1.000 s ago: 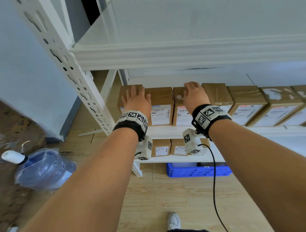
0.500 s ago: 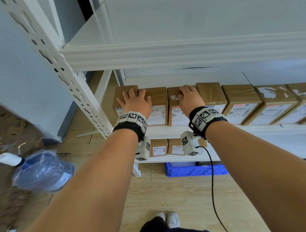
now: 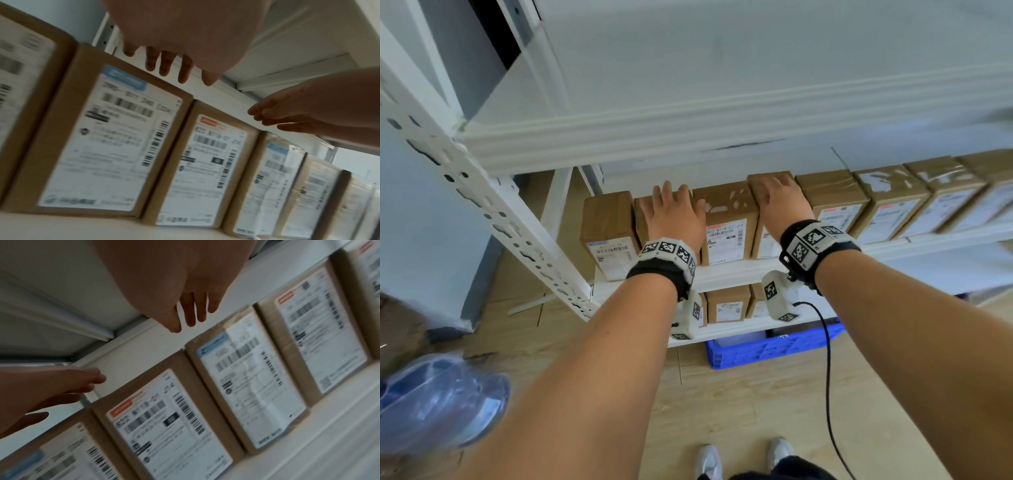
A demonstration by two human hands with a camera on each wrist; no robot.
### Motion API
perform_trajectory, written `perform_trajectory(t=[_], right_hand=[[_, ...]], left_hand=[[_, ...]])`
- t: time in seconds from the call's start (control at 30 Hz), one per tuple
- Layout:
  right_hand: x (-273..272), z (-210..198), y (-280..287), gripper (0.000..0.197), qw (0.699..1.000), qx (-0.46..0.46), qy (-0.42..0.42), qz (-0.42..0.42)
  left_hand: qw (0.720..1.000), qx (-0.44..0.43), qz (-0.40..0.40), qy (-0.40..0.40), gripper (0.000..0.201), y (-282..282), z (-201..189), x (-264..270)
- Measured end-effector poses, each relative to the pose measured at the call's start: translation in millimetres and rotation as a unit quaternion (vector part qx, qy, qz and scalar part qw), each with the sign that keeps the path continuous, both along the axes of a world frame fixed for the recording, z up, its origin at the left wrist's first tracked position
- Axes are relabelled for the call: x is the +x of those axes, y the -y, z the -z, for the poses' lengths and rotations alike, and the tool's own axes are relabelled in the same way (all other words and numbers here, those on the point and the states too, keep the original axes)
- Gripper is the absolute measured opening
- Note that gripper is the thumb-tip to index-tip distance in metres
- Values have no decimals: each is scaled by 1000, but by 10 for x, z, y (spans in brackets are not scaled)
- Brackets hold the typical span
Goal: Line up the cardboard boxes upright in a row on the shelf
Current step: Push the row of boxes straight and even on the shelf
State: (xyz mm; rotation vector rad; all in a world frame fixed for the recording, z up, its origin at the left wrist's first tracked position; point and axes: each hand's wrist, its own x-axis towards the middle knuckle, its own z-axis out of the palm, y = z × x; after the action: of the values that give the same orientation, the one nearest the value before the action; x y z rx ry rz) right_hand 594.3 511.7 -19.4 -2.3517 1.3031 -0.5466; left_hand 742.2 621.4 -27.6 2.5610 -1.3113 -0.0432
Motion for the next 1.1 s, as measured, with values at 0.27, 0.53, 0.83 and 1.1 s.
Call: perform_trajectory(t=[0.27, 0.53, 0.83, 1.1], right_hand=[[-573, -121, 617, 44, 999, 2, -36, 20], [-964, 132, 1017, 42, 994, -19, -93, -52], [-1019, 315, 1134, 38, 989, -101, -25, -107], [-1010, 263, 1149, 40, 991, -65, -55, -105]], left_hand=[[998, 5, 63, -2, 57, 644, -134, -607], [997, 73, 10, 11, 61, 1096, -11, -1177], [997, 63, -31, 33, 61, 1175, 82, -1199], [997, 63, -33, 20, 60, 1179, 29, -1213]])
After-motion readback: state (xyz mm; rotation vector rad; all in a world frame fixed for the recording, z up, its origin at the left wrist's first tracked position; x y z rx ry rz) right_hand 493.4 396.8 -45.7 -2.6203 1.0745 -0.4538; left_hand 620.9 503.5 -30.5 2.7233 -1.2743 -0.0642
